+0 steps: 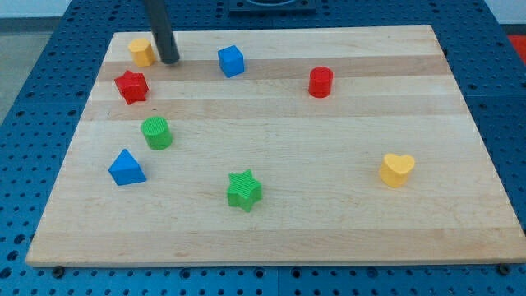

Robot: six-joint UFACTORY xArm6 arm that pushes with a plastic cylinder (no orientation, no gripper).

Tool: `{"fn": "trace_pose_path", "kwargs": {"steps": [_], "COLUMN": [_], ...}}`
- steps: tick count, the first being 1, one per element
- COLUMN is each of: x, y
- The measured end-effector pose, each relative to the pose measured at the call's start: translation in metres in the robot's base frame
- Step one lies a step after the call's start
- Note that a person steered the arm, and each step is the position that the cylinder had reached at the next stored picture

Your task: Move the red star left a bit

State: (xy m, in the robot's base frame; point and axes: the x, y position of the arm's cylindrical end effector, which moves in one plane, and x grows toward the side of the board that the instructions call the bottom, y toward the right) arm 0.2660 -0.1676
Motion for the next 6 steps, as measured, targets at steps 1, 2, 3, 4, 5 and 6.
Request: {"fn": "trace_pose_path", "kwargs": {"steps": [1, 2, 3, 4, 5, 6], "x": [0.017, 0.018, 0.018, 0.018, 0.035, 0.052], "y": [0.002, -0.038, -0.046, -0.035, -0.034, -0.054]}}
